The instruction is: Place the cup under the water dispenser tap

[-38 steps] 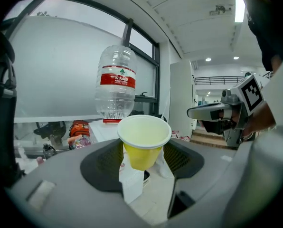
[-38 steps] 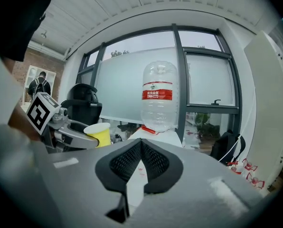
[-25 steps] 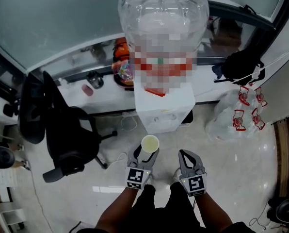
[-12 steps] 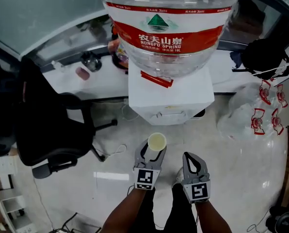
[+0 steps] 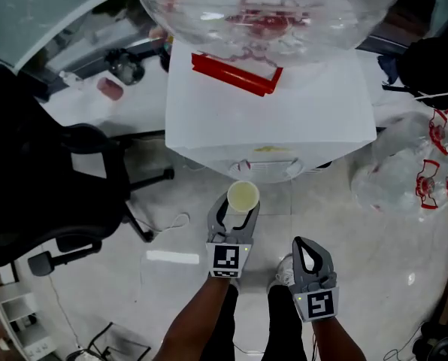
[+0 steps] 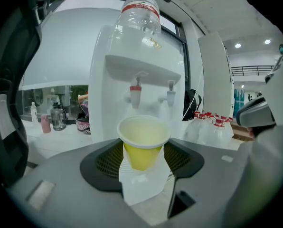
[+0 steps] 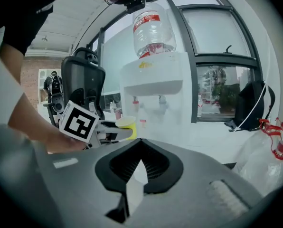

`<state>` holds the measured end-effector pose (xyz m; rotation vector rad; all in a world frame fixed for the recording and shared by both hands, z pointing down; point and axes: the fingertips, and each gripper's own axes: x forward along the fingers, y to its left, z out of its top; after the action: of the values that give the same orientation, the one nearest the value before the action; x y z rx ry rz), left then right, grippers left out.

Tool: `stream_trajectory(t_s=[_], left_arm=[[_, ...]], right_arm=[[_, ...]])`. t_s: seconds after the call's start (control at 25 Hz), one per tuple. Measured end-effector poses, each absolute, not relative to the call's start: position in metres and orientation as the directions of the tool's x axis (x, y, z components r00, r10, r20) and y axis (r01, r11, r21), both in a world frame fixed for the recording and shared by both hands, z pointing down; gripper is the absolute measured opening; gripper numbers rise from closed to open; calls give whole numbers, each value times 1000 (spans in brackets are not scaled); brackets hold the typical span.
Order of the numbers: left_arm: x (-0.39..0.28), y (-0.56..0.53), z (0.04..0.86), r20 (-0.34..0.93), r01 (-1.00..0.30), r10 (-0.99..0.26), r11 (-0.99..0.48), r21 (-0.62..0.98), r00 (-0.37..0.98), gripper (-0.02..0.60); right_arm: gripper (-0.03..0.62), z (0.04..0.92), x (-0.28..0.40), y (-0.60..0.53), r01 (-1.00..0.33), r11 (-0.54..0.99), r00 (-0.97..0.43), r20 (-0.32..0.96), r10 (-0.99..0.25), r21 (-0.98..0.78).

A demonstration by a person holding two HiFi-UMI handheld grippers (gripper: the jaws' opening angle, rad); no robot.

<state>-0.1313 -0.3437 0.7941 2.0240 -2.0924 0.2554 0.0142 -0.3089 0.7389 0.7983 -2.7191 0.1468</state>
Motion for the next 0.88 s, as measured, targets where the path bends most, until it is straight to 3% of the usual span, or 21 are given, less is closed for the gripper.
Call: stream_trajectory(t_s=[0.32,0.88], left_arm=[[-140,-378,827,242,-997,-968,75,19,-68,288],[-159,-398,870,339,-987,-930,160,31,-140,295]], right_arm=[[3,773,13,-310,-545,837,-809,298,-507,-53],[3,777,9,-310,-534,842,-822,281,-495,-77]])
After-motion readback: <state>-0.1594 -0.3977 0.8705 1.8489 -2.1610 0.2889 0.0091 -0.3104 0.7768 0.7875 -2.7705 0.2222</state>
